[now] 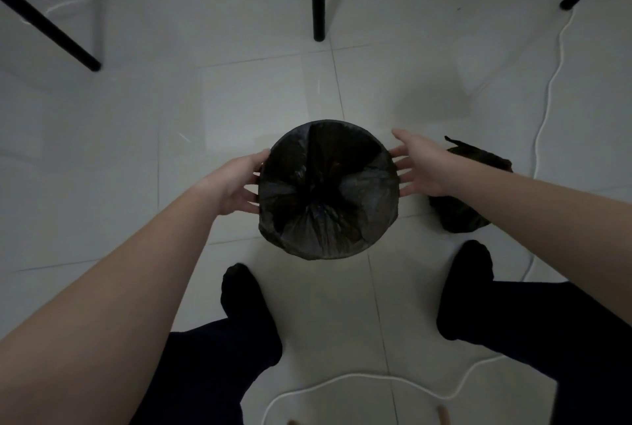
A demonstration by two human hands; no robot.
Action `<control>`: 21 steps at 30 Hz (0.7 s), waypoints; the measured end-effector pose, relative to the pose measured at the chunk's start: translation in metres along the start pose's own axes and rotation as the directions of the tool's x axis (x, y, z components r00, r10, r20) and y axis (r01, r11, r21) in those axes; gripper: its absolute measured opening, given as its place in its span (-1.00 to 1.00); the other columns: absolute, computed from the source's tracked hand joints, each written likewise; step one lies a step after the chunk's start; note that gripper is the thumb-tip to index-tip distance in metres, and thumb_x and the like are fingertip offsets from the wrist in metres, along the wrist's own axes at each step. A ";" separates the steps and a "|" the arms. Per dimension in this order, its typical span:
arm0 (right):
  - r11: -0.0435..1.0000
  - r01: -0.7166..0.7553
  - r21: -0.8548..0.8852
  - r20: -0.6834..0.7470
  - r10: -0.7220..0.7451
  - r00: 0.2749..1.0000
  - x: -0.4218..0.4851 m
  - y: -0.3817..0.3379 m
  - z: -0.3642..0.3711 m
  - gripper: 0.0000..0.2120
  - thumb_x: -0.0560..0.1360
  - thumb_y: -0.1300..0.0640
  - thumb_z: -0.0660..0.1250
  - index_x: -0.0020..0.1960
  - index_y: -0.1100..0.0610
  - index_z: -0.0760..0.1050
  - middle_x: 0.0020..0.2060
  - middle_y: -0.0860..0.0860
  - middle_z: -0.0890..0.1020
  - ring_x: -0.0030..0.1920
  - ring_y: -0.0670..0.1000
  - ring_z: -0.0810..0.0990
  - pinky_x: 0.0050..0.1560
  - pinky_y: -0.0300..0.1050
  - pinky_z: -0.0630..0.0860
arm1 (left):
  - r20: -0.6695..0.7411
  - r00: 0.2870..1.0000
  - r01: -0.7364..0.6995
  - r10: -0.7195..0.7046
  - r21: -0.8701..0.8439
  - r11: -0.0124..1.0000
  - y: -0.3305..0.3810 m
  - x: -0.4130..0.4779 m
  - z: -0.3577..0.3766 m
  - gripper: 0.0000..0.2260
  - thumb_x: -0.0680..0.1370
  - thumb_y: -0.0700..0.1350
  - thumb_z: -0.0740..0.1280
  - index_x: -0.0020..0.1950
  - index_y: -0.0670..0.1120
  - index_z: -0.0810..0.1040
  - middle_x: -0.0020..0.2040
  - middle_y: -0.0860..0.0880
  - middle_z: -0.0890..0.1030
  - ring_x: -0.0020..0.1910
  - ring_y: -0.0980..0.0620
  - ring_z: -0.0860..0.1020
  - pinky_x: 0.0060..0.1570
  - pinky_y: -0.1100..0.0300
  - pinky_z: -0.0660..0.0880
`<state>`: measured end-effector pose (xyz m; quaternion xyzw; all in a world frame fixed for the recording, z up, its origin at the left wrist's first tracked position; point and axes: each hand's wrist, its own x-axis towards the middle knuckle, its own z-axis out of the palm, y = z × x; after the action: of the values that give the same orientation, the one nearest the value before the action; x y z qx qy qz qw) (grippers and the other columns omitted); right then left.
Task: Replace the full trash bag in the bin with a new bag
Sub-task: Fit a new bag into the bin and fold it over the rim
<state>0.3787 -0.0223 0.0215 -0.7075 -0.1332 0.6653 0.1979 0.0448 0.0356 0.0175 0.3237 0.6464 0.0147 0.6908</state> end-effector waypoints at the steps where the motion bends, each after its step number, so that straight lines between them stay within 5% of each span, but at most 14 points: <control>1: 1.000 -0.011 0.021 0.017 0.011 1.000 0.002 0.002 0.002 -0.37 0.62 -0.31 0.09 0.38 0.18 0.43 0.23 0.20 0.59 0.16 0.25 0.62 0.12 0.20 0.58 | 0.010 1.000 0.008 -0.008 -0.027 1.000 0.000 0.001 0.000 -0.49 0.59 0.36 0.27 0.25 -0.02 0.63 0.25 -0.09 0.68 0.07 -0.25 0.74 0.05 -0.17 0.67; 6: 0.997 -0.072 -0.002 0.027 0.072 0.997 0.012 0.001 0.004 -0.32 0.61 -0.35 0.03 0.40 0.18 0.41 0.28 0.18 0.55 0.24 0.24 0.56 0.25 0.25 0.51 | 0.010 0.999 0.043 -0.042 -0.151 0.988 0.000 0.003 0.000 -0.37 0.61 0.42 0.18 0.45 -0.02 0.53 0.38 -0.06 0.61 0.32 -0.23 0.59 0.36 -0.26 0.48; 9: 0.980 0.015 -0.199 -0.162 -0.048 0.986 0.010 -0.008 0.001 -0.39 0.63 -0.30 0.00 0.35 0.13 0.48 0.30 0.12 0.53 0.28 0.20 0.51 0.32 0.28 0.45 | -0.201 0.979 0.032 -0.014 0.085 0.996 0.010 -0.004 -0.001 -0.39 0.64 0.32 0.20 0.55 -0.04 0.43 0.47 -0.06 0.51 0.37 -0.22 0.51 0.33 -0.26 0.44; 15: 0.991 0.032 -0.130 -0.074 -0.042 0.996 -0.003 -0.007 0.012 -0.44 0.63 -0.28 0.04 0.20 0.17 0.51 0.15 0.21 0.62 0.00 0.20 0.63 0.00 0.11 0.61 | -0.127 0.990 0.086 -0.060 0.212 0.973 0.016 -0.028 0.015 -0.57 0.50 0.39 0.27 0.03 0.06 0.60 0.11 -0.06 0.63 0.06 -0.19 0.62 0.22 -0.31 0.48; 19: 0.933 -0.179 -0.311 -0.068 0.166 0.984 -0.011 0.008 0.011 -0.23 0.58 -0.42 -0.04 0.27 0.25 0.43 0.12 0.27 0.60 0.11 0.31 0.62 0.15 0.26 0.55 | -0.178 0.979 -0.113 0.098 -0.080 0.990 0.016 -0.021 0.019 -0.49 0.67 0.30 0.18 0.49 0.03 0.47 0.47 -0.02 0.52 0.37 -0.16 0.52 0.42 -0.20 0.38; 21: 0.913 -0.184 -0.364 -0.114 0.153 0.982 -0.014 0.010 0.007 -0.23 0.58 -0.41 -0.05 0.34 0.22 0.44 0.23 0.22 0.57 0.18 0.29 0.56 0.16 0.28 0.50 | -0.280 0.950 -0.135 0.138 0.031 0.990 0.022 -0.020 0.014 -0.42 0.67 0.28 0.18 0.60 -0.02 0.38 0.57 -0.03 0.43 0.51 -0.16 0.41 0.45 -0.17 0.27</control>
<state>0.3696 -0.0368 0.0288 -0.7679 -0.1871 0.6125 0.0073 0.0632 0.0378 0.0453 0.3662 0.7140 0.1047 0.5874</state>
